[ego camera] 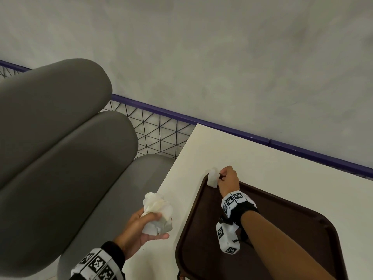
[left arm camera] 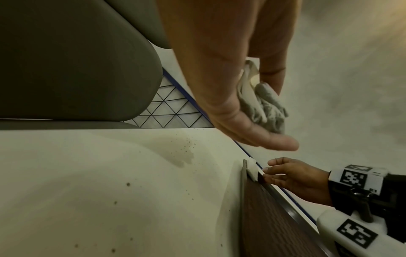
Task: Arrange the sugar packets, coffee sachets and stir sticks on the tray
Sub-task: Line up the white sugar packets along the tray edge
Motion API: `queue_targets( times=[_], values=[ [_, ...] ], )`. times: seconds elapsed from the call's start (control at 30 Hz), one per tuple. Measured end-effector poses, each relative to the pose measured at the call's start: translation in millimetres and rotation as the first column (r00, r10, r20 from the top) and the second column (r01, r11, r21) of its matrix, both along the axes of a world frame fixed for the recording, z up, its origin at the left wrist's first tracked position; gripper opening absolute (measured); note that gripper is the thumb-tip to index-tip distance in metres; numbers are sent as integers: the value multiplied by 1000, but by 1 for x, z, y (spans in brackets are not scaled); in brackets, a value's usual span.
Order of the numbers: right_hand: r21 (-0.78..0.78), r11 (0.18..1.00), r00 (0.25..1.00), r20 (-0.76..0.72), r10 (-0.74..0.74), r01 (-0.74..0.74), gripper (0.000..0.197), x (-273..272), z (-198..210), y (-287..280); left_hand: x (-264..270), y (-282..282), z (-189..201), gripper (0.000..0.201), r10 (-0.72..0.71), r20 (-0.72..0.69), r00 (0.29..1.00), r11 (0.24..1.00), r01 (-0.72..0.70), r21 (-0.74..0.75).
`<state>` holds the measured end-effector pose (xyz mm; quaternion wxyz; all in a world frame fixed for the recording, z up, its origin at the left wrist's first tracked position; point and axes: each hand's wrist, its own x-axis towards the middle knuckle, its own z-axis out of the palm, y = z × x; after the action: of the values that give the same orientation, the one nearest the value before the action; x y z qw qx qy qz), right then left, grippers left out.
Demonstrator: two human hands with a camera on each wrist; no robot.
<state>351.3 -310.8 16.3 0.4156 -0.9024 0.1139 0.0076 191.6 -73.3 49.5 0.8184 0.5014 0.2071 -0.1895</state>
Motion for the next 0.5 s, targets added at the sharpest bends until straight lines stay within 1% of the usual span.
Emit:
queue_targets(
  times=[0.07, 0.17, 0.23, 0.3, 0.33, 0.43, 0.5],
  values=[
    [-54, 998, 999, 28, 32, -31, 23, -6, -4, -2, 0, -3, 1, 48, 13, -3, 1000, 1000, -13, 4],
    [-117, 989, 995, 14, 96, -94, 23, -17, -9, -2, -1, -8, 4, 49, 30, 8, 1000, 999, -31, 17],
    [-101, 983, 988, 22, 155, -152, 23, -26, -8, 0, -1, -10, 5, 42, 39, 14, 999, 999, -39, 17],
    [-56, 973, 973, 39, 228, -226, 18, -34, 1, 6, -1, -13, 6, 32, 45, 8, 999, 999, -45, 13],
    [-18, 965, 964, 39, 262, -261, 16, -39, 7, 9, -1, -14, 7, 31, 47, 2, 999, 999, -47, 12],
    [162, 934, 947, 28, 319, -319, 7, -58, 28, 20, -1, -19, 10, 33, 46, 0, 999, 999, -46, -8],
    [274, 892, 926, -5, 376, -361, 3, -71, 40, 28, -2, -22, 14, 35, 41, 16, 999, 999, -40, -26]
  ],
)
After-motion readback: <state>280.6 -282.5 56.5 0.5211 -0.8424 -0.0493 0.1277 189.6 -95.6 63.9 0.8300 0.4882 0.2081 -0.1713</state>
